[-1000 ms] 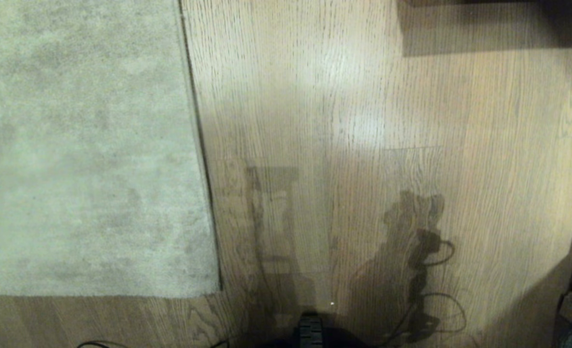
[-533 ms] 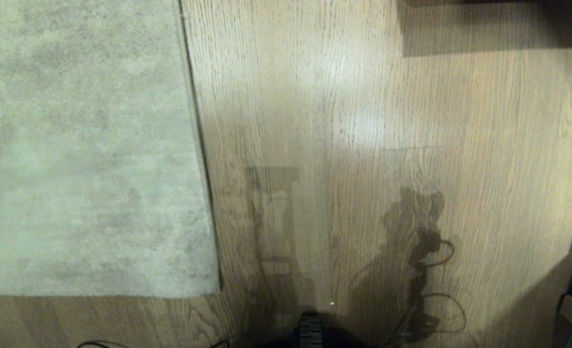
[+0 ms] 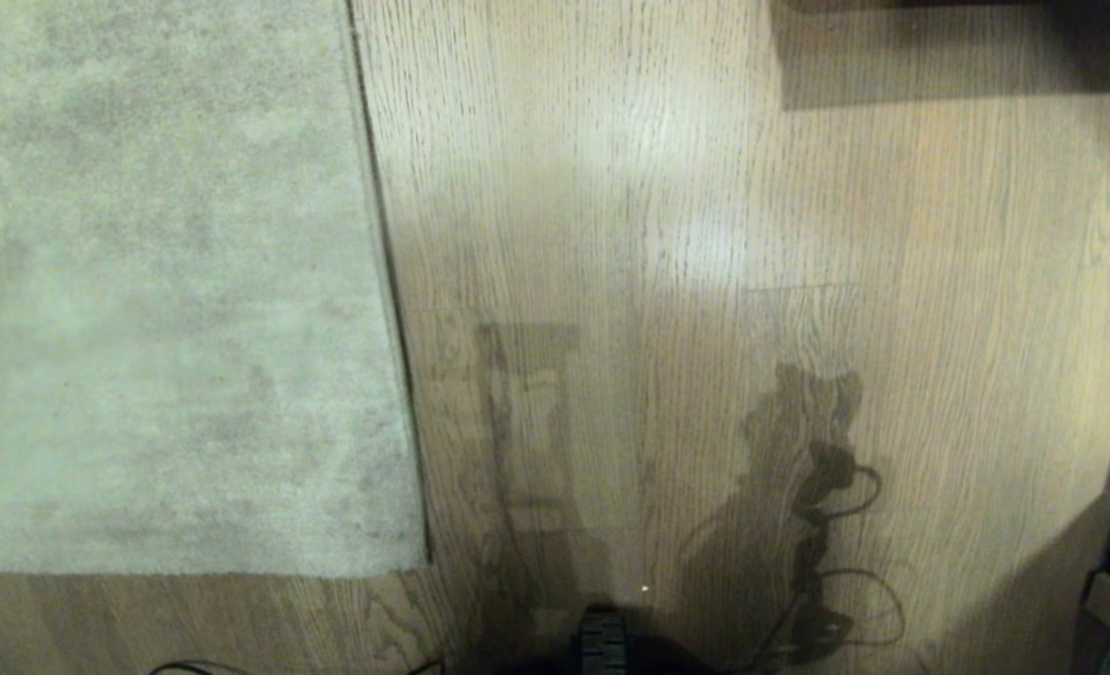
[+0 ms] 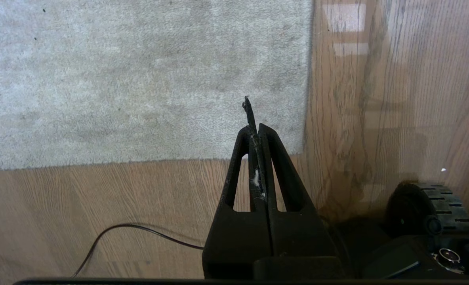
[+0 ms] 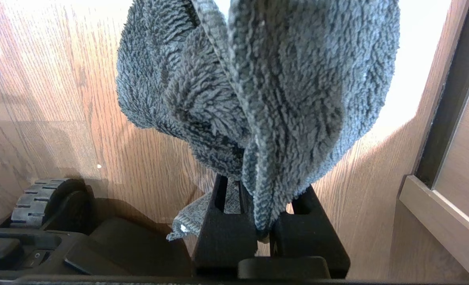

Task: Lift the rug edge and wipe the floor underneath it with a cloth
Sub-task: Lift up the carpet

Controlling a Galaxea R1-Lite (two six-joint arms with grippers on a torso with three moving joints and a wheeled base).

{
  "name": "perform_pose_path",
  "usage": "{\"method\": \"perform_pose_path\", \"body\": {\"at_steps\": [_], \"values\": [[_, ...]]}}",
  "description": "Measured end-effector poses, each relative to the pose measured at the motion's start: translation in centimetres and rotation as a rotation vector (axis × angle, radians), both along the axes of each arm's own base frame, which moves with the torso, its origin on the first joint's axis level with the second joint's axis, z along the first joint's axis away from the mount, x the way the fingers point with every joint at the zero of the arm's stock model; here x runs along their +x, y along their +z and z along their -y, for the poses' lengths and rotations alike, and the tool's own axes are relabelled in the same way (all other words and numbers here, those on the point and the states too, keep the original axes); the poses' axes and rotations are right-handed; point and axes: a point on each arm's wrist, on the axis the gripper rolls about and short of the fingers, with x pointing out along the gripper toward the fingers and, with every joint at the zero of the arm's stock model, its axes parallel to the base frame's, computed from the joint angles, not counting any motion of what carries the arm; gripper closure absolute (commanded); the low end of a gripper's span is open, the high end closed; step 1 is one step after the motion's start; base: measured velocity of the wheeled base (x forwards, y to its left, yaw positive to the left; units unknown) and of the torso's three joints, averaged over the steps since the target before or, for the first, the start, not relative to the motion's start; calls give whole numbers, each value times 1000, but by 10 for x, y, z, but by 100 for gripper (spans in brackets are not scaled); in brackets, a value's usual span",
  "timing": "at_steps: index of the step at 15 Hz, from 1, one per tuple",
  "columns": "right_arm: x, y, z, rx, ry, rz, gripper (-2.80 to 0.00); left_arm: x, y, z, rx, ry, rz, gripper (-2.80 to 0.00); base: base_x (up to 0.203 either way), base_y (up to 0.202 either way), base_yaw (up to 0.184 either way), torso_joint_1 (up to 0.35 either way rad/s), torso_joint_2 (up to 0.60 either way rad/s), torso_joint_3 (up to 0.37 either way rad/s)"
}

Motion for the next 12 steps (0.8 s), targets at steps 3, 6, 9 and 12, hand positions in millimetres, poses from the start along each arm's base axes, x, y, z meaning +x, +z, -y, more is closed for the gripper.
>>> {"method": "perform_pose_path", "body": {"at_steps": [3,6,9,12], "values": [[0,0,0,0,-1,0,0,0,0,0,0,0,0,0,0,0,0,0,0,0],[0,0,0,0,0,0,0,0,0,0,1,0,0,0,0,0,0,0,0,0],[0,0,0,0,0,0,0,0,0,0,0,0,0,0,0,0,0,0,0,0],[0,0,0,0,0,0,0,0,0,0,1,0,0,0,0,0,0,0,0,0]]}}
